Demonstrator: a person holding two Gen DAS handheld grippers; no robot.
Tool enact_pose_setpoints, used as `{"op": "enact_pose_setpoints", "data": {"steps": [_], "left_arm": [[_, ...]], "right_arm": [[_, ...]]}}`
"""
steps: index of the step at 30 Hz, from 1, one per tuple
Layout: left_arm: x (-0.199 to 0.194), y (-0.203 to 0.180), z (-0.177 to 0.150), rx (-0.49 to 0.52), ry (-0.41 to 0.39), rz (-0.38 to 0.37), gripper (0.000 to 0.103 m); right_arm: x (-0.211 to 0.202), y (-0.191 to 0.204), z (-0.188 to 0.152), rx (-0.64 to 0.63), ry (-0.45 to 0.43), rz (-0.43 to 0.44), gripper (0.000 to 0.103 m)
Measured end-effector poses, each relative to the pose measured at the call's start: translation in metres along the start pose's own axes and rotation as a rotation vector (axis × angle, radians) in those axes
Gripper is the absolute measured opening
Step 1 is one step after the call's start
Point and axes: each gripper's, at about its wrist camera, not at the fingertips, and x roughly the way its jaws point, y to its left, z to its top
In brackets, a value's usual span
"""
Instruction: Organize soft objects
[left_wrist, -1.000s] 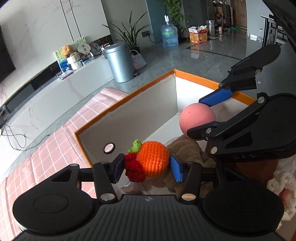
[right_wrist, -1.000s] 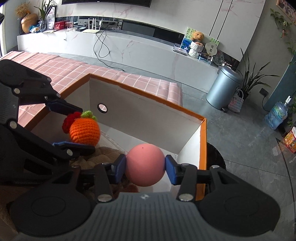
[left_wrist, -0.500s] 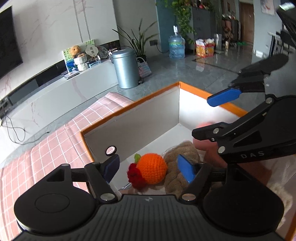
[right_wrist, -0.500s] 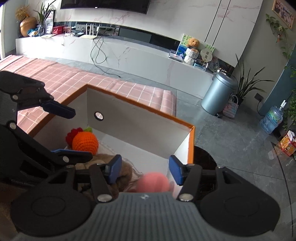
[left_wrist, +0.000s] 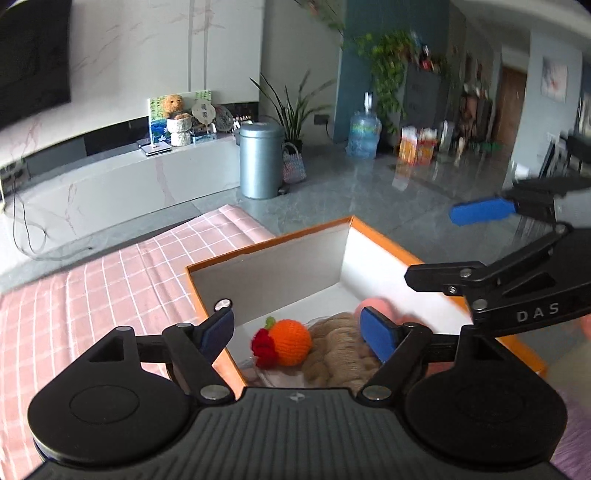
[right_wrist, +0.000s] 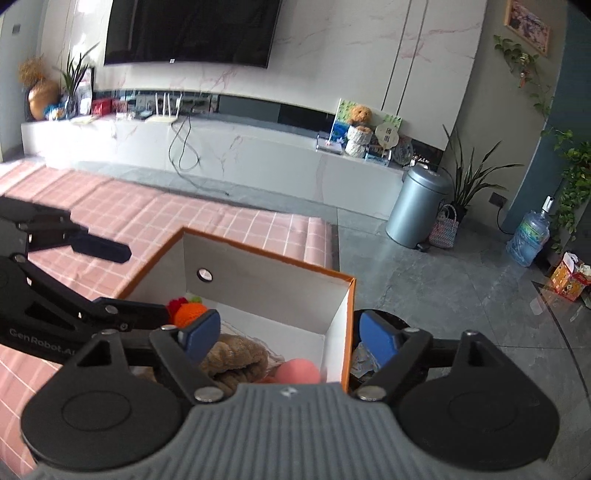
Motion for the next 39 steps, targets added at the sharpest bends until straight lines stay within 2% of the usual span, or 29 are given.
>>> {"op": "enact_pose_setpoints", "data": {"steps": [4,10,14,17,19,21,22,24,29,32,35,39], "left_arm": [[-0.027,0.005,-0.006,-0.107,-0.06,-0.033,0.091],[-0.084,-0.003,-0.019,-0.157,-0.248,0.036,0.091],[-0.121,-0.004,-0.029,-0.219,-0.32,0.064,0.092],[-0.143,-0.007,-0.04,-0.24,-0.351,0.149,0.093],[-0.152,-0.013,-0.047,-0.218,-0.37,0.218,0.098],[-0.159,-0.031,-0.058,-0.118,-0.405,0.366,0.099],[-0.162,-0.04,-0.062,-0.07,-0.417,0.416,0.102],[-0.166,-0.053,-0.071,-0.03,-0.412,0.474,0.103],[-0.168,-0.062,-0.093,-0.081,-0.369,0.442,0.103],[-0.164,-0.06,-0.106,-0.159,-0.325,0.434,0.103],[-0.159,-0.054,-0.117,-0.185,-0.284,0.438,0.103],[-0.155,-0.054,-0.137,-0.193,-0.229,0.455,0.103]], "right_arm": [[-0.038,-0.001,-0.007,0.069,-0.086,-0.009,0.091],[-0.092,0.011,-0.034,0.156,-0.229,-0.065,0.098],[-0.12,0.021,-0.056,0.23,-0.3,-0.103,0.1],[-0.134,0.033,-0.073,0.285,-0.326,-0.12,0.1],[-0.141,0.046,-0.084,0.31,-0.339,-0.141,0.1],[-0.144,0.059,-0.095,0.325,-0.343,-0.156,0.1],[-0.146,0.067,-0.101,0.326,-0.344,-0.16,0.1],[-0.146,0.081,-0.111,0.318,-0.337,-0.165,0.1],[-0.141,0.112,-0.134,0.303,-0.275,-0.147,0.1],[-0.138,0.126,-0.147,0.268,-0.269,-0.167,0.1],[-0.137,0.129,-0.157,0.242,-0.273,-0.181,0.1],[-0.134,0.125,-0.172,0.287,-0.286,-0.227,0.1]]}}
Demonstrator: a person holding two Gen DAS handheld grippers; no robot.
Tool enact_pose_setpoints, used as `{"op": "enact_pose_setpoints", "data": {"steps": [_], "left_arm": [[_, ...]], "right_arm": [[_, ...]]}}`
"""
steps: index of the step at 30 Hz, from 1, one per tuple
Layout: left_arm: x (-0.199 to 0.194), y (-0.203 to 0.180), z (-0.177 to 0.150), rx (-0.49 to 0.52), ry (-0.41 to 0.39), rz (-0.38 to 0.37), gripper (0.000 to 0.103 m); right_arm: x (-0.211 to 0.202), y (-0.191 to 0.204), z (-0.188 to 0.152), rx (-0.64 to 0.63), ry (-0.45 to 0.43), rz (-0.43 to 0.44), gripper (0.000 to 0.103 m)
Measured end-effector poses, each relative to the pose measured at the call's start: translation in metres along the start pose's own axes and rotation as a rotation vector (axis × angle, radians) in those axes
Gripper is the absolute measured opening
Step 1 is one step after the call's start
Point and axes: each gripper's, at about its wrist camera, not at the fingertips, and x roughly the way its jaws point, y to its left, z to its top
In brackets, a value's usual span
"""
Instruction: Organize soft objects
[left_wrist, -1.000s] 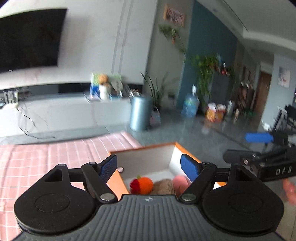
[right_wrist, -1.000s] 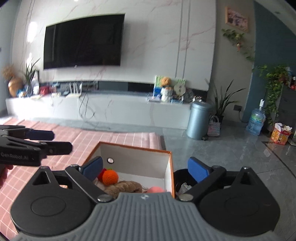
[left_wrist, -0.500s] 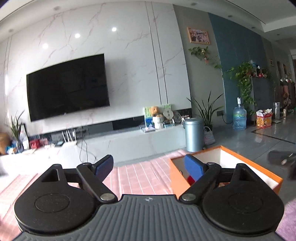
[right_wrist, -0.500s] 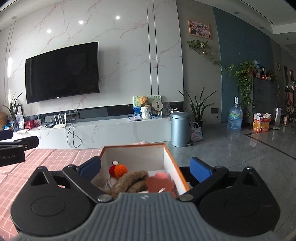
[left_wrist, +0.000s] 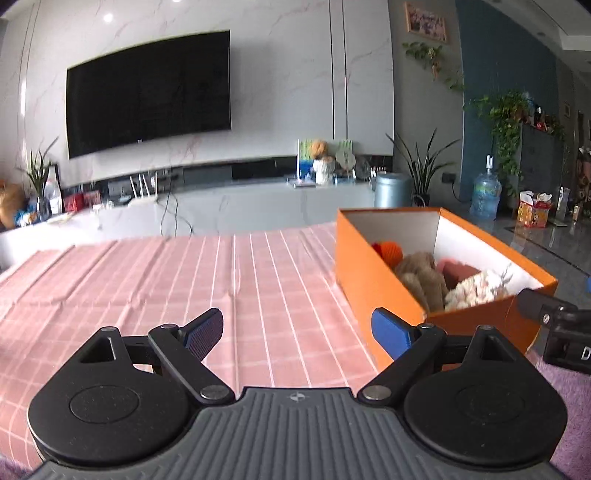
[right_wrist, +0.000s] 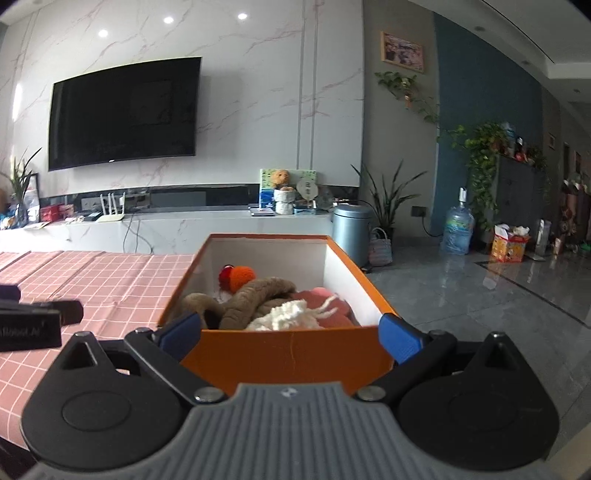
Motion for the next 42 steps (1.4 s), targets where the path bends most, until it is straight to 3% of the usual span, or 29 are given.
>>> {"op": "enact_pose_setpoints", "data": {"steps": [11,42], "left_arm": [[-0.001,0.003,-0.034,-0.016,0.096,0.055,0.103],[-0.004,0.005,-0.033,-0.02,0.115,0.053,0.103]], "right_arm": [[0.004,0.002,-0.009,0.018,0.024,-0.018,0.1],[0.003,0.008,-0.011,-0.009,0.031,-0.006,0.1]]}}
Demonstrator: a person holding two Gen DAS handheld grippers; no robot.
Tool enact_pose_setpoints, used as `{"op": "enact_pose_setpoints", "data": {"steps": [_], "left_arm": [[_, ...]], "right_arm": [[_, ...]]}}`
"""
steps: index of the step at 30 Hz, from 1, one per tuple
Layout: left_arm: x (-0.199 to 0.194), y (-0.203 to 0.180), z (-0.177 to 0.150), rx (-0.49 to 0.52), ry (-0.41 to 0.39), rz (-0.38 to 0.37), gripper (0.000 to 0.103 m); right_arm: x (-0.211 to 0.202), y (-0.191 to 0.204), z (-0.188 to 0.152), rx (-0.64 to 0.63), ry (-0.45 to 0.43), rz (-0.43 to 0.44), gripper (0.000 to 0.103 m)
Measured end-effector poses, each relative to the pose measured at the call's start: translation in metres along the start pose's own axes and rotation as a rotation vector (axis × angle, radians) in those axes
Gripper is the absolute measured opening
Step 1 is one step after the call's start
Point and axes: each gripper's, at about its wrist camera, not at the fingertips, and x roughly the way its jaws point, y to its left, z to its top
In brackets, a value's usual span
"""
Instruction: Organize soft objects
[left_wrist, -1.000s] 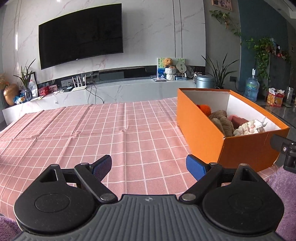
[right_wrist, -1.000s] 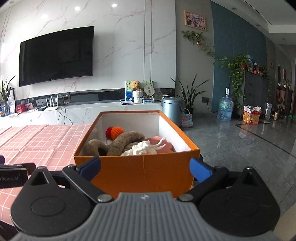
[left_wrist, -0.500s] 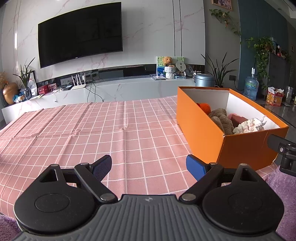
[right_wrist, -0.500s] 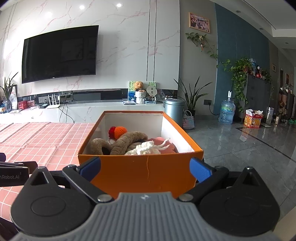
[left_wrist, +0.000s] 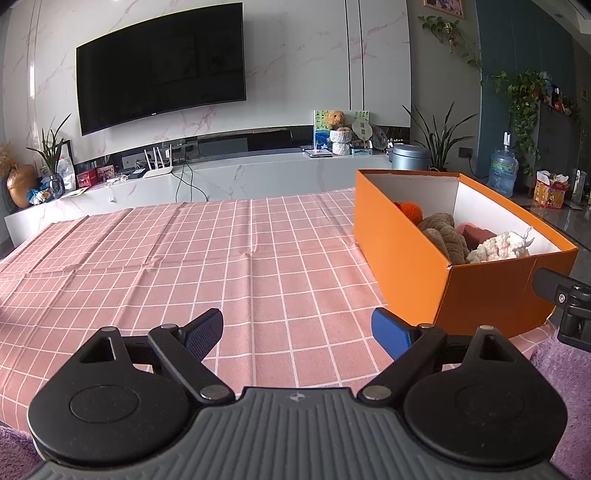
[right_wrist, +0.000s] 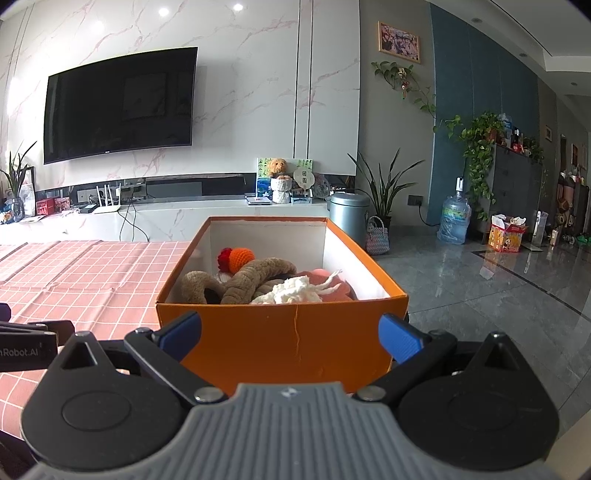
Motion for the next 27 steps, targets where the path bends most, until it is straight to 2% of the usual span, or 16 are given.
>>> {"op": "enact_pose_setpoints", "data": {"steps": [27], "left_arm": [[-0.003,-0.0023,-0.0008,0.01,0.003,0.006,0.103]], "right_arm": [[0.0065,0.0007,-0.0009,-0.007,0.025,0.003,0.1]]}}
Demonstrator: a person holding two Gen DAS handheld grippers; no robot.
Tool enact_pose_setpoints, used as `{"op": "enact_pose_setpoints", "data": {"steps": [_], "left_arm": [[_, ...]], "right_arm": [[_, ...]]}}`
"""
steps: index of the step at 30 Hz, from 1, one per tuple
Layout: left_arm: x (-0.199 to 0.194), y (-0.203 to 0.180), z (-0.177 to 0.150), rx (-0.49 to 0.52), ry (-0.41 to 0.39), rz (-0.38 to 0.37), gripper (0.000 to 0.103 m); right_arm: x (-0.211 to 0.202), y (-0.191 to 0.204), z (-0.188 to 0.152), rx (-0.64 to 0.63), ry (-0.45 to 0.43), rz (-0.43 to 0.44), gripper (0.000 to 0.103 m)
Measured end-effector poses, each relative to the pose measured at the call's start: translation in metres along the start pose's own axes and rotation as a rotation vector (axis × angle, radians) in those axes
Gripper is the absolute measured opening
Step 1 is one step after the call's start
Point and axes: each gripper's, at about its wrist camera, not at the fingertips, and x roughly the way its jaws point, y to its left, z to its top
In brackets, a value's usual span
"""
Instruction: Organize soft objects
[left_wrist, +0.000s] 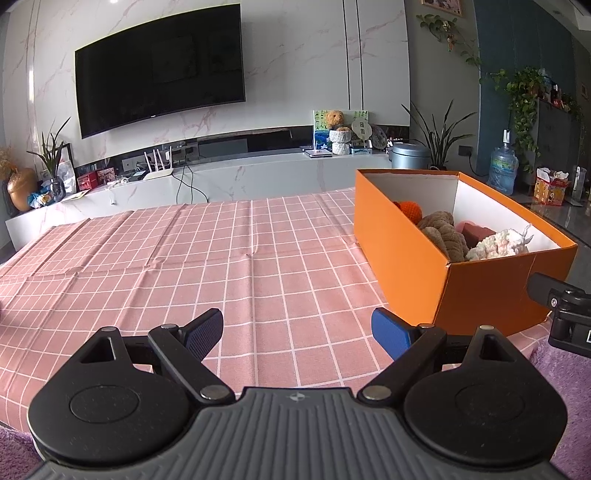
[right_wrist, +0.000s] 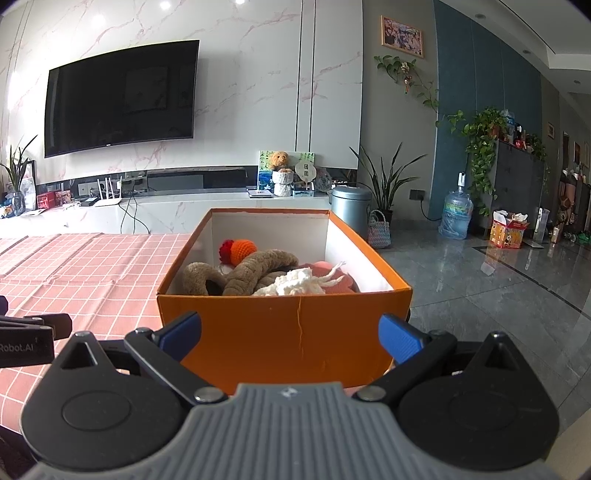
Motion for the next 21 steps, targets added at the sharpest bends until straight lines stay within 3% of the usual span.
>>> {"op": "enact_pose_setpoints", "data": {"steps": [21], "left_arm": [[-0.0014,-0.002,-0.0013,0.01,0.004,-0.004,0.103]], "right_arm": [[0.0012,0.001,-0.0002,0.006,0.011,0.002,0.1]]}}
